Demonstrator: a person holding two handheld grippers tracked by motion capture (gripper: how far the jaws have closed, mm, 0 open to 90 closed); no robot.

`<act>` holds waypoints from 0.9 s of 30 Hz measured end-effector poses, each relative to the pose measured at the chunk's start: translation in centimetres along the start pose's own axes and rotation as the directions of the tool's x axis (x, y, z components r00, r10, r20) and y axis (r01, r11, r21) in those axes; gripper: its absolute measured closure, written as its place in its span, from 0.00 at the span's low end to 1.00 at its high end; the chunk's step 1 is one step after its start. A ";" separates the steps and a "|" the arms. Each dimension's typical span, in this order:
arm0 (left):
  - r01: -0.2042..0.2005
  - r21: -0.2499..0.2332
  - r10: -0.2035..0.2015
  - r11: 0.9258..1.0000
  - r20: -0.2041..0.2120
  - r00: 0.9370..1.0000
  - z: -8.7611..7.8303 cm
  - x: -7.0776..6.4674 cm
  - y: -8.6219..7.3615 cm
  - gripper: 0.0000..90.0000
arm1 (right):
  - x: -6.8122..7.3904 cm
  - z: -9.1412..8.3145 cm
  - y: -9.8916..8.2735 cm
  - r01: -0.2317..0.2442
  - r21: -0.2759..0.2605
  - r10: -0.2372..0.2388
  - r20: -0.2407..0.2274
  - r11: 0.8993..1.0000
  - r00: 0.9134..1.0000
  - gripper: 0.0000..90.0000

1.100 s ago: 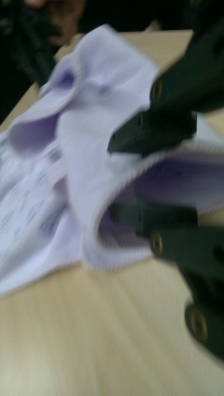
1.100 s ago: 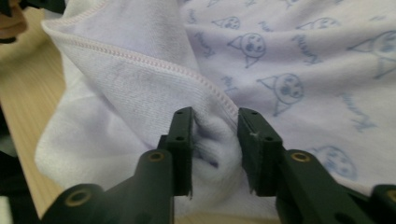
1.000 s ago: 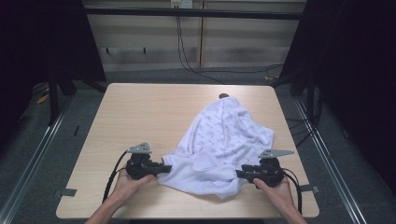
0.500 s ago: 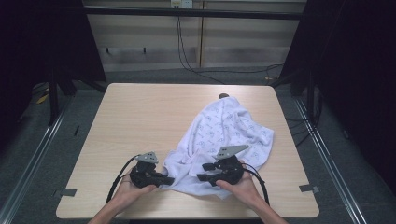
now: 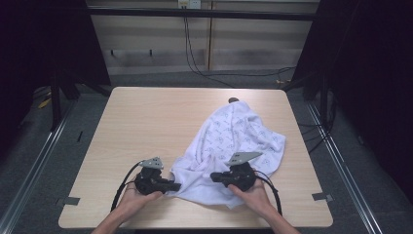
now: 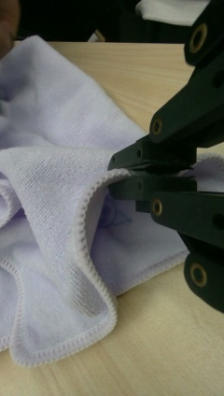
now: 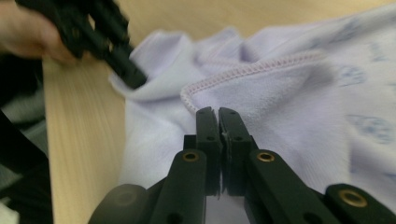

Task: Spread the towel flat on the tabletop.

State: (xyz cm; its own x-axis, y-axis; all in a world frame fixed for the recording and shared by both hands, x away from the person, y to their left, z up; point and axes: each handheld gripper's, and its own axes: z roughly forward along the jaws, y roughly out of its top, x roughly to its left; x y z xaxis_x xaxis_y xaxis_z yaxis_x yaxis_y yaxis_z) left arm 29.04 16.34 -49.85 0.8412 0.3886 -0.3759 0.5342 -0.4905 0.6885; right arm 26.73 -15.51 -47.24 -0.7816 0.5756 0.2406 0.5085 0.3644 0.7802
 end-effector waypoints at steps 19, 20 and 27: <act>0.037 -0.113 -0.036 0.993 0.015 0.999 -5.6 0.1 -1.7 0.75 | -9.7 -7.0 -4.5 -0.295 -0.110 0.310 0.162 0.949 0.937 0.74; 0.040 -0.124 -0.039 0.992 0.005 0.999 -5.7 0.6 -1.6 0.74 | -9.9 -7.0 -4.5 -0.301 -0.115 0.316 0.148 0.947 0.937 0.71; 0.113 -0.152 -0.132 0.982 -0.118 0.984 -4.3 5.3 0.5 0.72 | -10.0 -6.2 -3.8 -0.296 -0.099 0.309 0.167 0.950 0.936 0.68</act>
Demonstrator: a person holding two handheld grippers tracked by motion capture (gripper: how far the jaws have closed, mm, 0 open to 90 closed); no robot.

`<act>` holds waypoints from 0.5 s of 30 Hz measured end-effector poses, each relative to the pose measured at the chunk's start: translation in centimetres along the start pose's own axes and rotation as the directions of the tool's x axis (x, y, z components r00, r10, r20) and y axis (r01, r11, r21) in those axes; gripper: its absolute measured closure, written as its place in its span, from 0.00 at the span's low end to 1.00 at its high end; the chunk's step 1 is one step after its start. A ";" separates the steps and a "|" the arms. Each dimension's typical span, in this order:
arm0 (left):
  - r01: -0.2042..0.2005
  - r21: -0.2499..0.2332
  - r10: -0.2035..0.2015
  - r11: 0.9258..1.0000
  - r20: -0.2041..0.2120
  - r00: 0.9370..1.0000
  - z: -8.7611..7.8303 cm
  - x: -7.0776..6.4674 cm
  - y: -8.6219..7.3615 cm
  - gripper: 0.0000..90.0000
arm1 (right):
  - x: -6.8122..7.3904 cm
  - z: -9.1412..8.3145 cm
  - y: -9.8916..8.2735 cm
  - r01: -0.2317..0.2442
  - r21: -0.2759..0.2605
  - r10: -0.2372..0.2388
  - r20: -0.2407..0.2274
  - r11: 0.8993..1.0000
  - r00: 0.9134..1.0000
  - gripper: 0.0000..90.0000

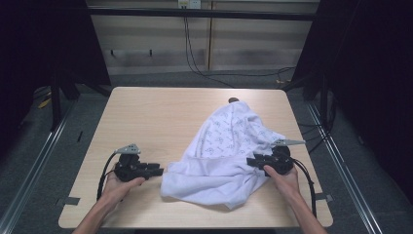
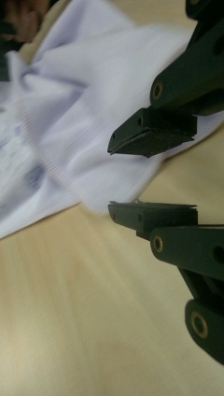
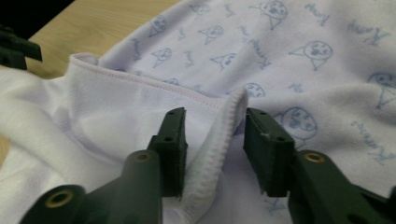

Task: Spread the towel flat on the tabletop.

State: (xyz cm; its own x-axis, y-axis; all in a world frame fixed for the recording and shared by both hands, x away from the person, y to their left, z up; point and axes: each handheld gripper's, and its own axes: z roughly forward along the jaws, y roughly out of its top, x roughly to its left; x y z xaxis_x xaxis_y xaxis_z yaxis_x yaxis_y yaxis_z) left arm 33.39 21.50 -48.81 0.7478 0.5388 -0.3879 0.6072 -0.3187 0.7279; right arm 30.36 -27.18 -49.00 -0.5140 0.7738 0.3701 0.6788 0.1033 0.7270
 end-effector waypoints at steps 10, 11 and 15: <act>0.003 0.062 -0.001 0.998 -0.024 1.000 3.1 1.3 1.1 0.65 | 0.1 0.0 0.0 0.018 0.015 -0.018 -0.024 1.000 1.000 0.93; 0.005 0.079 -0.004 0.997 -0.014 1.000 3.2 1.6 1.1 0.64 | 0.1 0.0 0.0 0.019 0.015 -0.019 -0.028 1.000 0.999 0.94; 0.001 0.072 -0.001 0.997 0.002 1.000 3.9 1.8 1.6 0.67 | 0.1 0.1 0.1 0.015 0.028 -0.014 -0.042 0.999 0.999 0.94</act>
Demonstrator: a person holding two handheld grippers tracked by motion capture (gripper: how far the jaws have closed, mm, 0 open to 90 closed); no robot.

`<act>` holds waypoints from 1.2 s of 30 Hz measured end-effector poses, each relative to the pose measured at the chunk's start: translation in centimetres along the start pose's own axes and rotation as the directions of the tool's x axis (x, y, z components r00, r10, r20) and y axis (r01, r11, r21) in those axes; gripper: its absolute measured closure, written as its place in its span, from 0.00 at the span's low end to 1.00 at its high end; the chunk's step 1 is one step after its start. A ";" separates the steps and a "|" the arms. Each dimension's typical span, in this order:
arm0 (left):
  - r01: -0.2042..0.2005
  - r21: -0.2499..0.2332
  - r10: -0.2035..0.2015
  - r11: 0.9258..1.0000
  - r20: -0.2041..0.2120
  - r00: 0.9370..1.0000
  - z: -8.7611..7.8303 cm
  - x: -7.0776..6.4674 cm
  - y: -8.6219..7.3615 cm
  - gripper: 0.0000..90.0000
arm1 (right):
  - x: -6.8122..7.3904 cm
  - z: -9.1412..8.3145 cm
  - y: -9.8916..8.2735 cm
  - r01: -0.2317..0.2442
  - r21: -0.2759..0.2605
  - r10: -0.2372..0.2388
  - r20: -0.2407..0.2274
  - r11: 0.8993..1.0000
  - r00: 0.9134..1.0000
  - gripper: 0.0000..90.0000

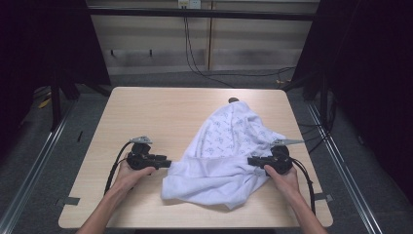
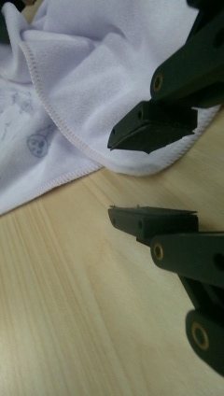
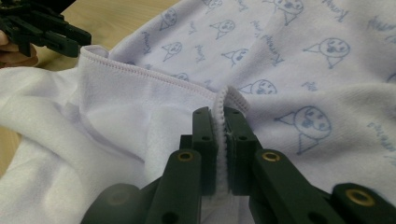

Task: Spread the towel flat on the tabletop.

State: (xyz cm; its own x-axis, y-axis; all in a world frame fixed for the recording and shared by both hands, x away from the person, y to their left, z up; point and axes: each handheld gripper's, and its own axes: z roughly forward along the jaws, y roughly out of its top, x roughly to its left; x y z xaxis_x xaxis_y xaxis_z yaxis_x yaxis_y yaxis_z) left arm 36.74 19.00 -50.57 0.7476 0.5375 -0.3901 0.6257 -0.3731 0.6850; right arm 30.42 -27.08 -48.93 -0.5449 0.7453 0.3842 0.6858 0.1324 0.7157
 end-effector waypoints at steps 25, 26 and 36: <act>-0.184 -0.327 0.186 0.927 -0.025 0.982 -10.9 -4.6 9.1 0.98 | 1.2 -7.2 8.5 0.100 -0.255 -0.092 0.045 0.962 0.995 0.94; -0.193 -0.338 0.194 0.921 -0.032 0.980 -11.5 -4.9 9.6 0.98 | 1.6 -8.0 9.6 0.113 -0.275 -0.103 0.052 0.955 0.993 0.94; -0.253 -0.517 0.249 0.818 -0.078 0.965 -17.5 -8.5 13.3 0.98 | 4.7 -14.3 16.2 0.187 -0.450 -0.178 0.063 0.873 0.982 0.94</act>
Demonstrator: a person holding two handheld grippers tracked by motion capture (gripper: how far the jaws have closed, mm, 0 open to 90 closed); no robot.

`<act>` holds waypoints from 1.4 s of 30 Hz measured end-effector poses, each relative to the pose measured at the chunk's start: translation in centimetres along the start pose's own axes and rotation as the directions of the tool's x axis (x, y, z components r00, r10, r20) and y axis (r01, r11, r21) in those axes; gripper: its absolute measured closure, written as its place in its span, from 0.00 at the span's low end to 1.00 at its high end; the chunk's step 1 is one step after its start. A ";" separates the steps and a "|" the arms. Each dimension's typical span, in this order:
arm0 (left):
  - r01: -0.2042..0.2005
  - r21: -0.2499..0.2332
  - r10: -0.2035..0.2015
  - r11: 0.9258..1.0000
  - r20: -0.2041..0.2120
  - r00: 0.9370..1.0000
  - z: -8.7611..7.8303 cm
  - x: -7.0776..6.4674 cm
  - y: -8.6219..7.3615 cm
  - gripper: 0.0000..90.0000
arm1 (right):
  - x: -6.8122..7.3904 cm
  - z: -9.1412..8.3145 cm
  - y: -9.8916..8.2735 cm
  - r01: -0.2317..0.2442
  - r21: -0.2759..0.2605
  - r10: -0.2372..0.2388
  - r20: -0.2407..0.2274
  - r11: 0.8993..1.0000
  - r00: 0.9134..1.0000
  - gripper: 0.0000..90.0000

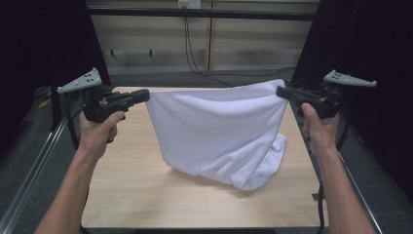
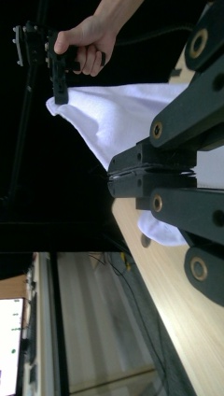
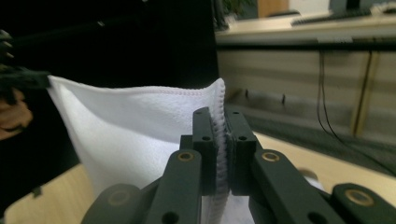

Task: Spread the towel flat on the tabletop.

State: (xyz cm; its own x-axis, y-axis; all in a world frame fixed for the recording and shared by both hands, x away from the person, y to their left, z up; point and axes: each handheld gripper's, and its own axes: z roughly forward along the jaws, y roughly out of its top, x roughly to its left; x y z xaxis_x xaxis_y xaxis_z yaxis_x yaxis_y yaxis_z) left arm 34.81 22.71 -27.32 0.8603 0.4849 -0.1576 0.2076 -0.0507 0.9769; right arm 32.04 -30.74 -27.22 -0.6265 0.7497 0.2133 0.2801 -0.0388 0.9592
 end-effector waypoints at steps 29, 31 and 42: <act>0.040 0.321 -0.128 0.946 0.257 0.958 -8.9 -13.5 -19.7 0.95 | 13.7 -11.8 -21.3 0.021 0.351 0.060 -0.217 0.936 0.974 0.77; 0.044 0.309 -0.127 0.950 0.253 0.959 -8.7 -13.0 -19.6 0.88 | 13.5 -11.8 -21.3 0.015 0.347 0.062 -0.208 0.938 0.976 0.71; 0.154 0.373 -0.197 0.915 0.081 0.977 0.7 -3.8 -19.5 0.82 | 7.5 -3.2 -21.0 0.008 0.419 0.040 -0.104 0.908 0.994 0.74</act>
State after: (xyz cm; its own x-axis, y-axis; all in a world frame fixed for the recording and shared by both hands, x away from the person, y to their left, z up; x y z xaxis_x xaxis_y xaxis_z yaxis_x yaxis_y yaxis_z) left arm 27.79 21.21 -45.87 0.8372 0.4134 -0.3580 0.4959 -0.2978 0.8157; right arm 19.14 -26.39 -45.15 -0.6873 0.6746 0.2693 0.5543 0.2474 0.7947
